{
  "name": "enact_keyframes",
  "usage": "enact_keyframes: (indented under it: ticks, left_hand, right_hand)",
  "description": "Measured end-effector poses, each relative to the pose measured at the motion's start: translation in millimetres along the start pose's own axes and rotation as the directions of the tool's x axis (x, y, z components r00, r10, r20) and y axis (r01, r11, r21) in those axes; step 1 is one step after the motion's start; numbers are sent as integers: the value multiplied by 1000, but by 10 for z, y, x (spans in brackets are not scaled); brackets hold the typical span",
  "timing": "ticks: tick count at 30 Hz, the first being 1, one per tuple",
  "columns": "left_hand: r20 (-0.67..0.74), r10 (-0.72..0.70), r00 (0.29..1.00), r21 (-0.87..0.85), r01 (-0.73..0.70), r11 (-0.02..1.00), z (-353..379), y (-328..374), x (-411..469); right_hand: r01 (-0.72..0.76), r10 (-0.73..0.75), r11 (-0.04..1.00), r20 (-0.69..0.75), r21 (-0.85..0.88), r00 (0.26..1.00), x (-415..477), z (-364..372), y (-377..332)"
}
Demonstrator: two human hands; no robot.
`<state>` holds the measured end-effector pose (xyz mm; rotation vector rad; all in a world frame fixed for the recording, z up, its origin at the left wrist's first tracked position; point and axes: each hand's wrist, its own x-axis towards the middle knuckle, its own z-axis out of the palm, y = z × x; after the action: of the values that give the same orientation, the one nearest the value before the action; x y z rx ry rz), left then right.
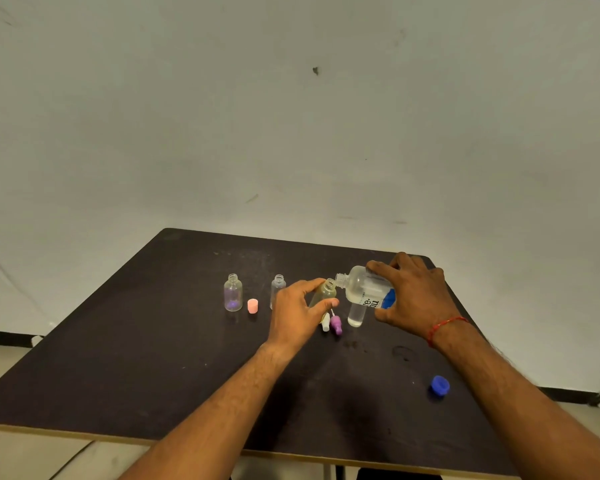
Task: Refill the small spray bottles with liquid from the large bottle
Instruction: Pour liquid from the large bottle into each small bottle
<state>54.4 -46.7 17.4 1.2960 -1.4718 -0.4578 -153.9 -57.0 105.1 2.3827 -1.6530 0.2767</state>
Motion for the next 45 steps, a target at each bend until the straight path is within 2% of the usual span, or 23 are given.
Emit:
enact_keyframes:
  ticks: [45]
  left_hand:
    - [-10,-25,1000,-15,24,1000,19,-11,-19]
  right_hand:
    - [34,-33,998,24,-47,999,19,-91,6]
